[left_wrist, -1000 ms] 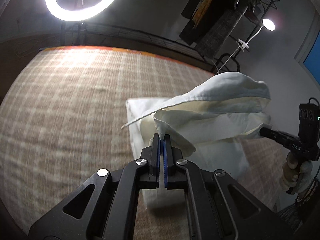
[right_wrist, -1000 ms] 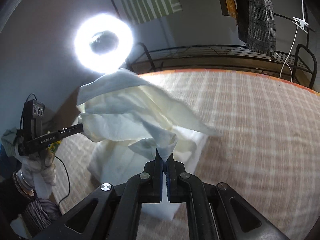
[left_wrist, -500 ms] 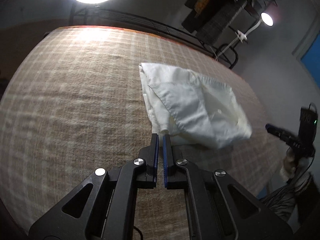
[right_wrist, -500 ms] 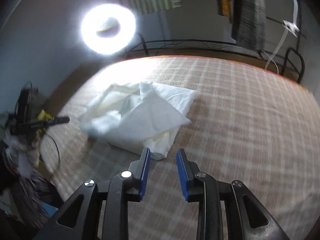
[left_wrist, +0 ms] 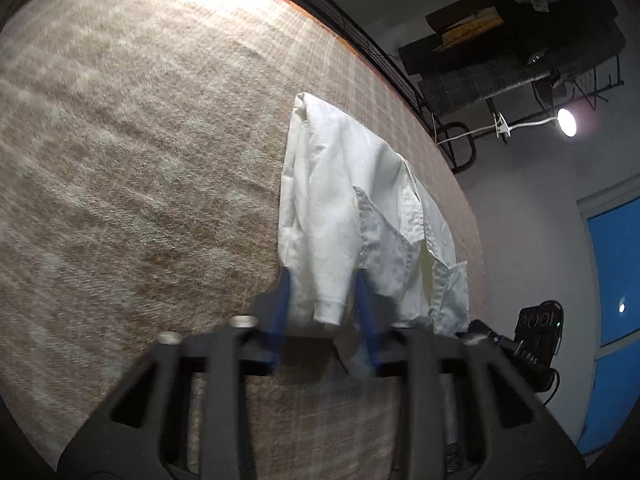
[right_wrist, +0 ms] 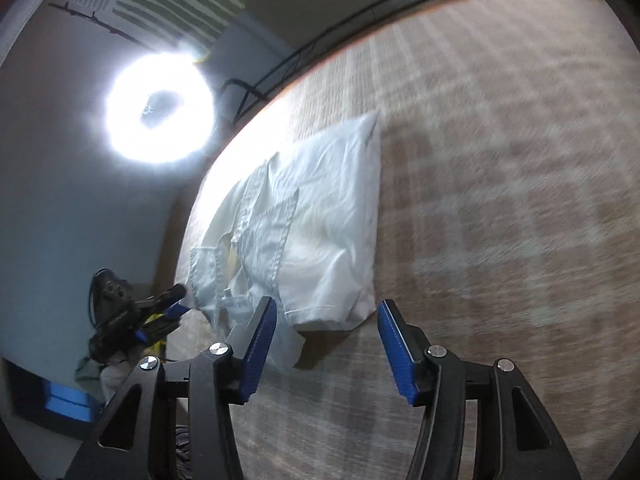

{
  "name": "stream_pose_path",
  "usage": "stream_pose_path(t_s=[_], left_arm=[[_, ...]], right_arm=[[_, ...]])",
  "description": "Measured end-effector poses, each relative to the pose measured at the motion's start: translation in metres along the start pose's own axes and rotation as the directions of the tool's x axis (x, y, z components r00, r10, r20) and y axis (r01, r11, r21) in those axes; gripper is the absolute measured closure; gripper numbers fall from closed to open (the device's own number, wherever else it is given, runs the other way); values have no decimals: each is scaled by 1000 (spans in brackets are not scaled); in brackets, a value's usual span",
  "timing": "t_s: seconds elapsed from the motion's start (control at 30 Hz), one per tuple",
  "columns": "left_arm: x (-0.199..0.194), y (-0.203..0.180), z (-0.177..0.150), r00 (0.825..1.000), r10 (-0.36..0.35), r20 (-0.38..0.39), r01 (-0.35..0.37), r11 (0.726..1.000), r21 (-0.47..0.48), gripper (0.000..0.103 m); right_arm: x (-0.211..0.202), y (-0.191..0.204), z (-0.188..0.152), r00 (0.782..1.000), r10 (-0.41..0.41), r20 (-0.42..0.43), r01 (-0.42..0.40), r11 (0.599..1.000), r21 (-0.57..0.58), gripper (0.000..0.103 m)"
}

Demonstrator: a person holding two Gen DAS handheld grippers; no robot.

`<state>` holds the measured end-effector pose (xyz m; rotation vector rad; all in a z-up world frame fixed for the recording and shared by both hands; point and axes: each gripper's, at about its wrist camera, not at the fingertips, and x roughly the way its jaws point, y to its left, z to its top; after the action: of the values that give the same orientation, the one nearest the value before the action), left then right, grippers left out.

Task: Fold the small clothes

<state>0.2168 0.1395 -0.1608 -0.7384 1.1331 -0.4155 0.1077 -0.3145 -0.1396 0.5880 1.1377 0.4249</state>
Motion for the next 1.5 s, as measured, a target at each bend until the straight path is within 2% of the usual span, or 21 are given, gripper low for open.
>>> stream_pose_path(t_s=[0.07,0.13,0.17,0.27,0.33,0.4,0.5,0.53,0.6,0.67,0.7,0.8,0.9,0.93,1.03,1.1,1.13,1.23,1.3,1.4,1.5], left_arm=[[4,0,1,1000,-22,-15,22,1000,-12,103],[-4,-7,-1,998,-61,-4,61,998,-4,103],[-9,-10,-3,997,-72,0,72,997,5,103],[-11,-9,-9,999,-39,-17,40,998,42,103],[1,4,-13,998,54,-38,-52,997,54,103],[11,13,-15,996,69,-56,-67,997,37,103],[8,4,-16,995,98,-38,-94,992,90,103],[4,0,-15,995,90,-35,-87,992,94,103],[-7,-4,-15,997,70,-16,-68,993,99,103],[-10,-9,-13,997,82,-14,-79,989,128,103],[-8,-11,-14,994,106,-17,-103,983,152,103],[-3,-20,-21,982,188,-18,-179,958,223,102],[-14,-23,-24,978,210,0,-205,955,213,102],[-21,-26,-23,978,210,19,-209,957,202,102],[-43,-37,-16,976,192,105,-211,953,216,102],[-43,-50,-4,975,175,135,-203,950,238,102],[-38,-59,4,977,162,142,-194,948,251,102],[-17,-81,21,981,135,136,-172,935,309,102],[-2,-88,27,985,133,108,-163,925,344,102],[26,-91,29,982,175,75,-190,898,398,102],[44,-74,32,971,233,47,-233,895,381,102]], right_arm=[[8,-3,2,999,31,-14,-30,999,15,90],[9,-1,4,998,68,-13,-68,997,25,100],[7,2,5,997,76,-2,-76,997,15,102],[-6,11,9,996,81,32,-80,996,-31,103],[-5,5,10,997,65,35,-64,998,-24,103],[9,-2,8,999,34,-11,-34,999,-1,103],[26,3,2,997,-55,-58,52,997,-50,103],[25,5,2,997,-53,-52,50,997,-57,103],[12,4,4,999,50,-16,-51,999,-12,103],[3,6,4,997,76,6,-76,997,-21,103],[3,9,3,998,60,1,-60,997,-40,103],[22,16,-4,995,-92,-38,87,989,-119,103],[27,19,-2,980,-194,-43,186,972,-145,89],[22,20,-1,977,-210,-25,205,968,-143,79],[-5,36,5,966,-234,106,250,951,-182,77],[-12,50,13,966,-188,176,224,950,-216,77],[-9,57,18,970,-158,183,199,951,-236,77],[23,82,27,985,-95,147,135,945,-298,77],[48,95,29,988,-107,114,141,927,-348,77],[79,104,31,981,-176,86,196,893,-404,77],[91,92,34,982,-183,40,184,907,-379,77]])
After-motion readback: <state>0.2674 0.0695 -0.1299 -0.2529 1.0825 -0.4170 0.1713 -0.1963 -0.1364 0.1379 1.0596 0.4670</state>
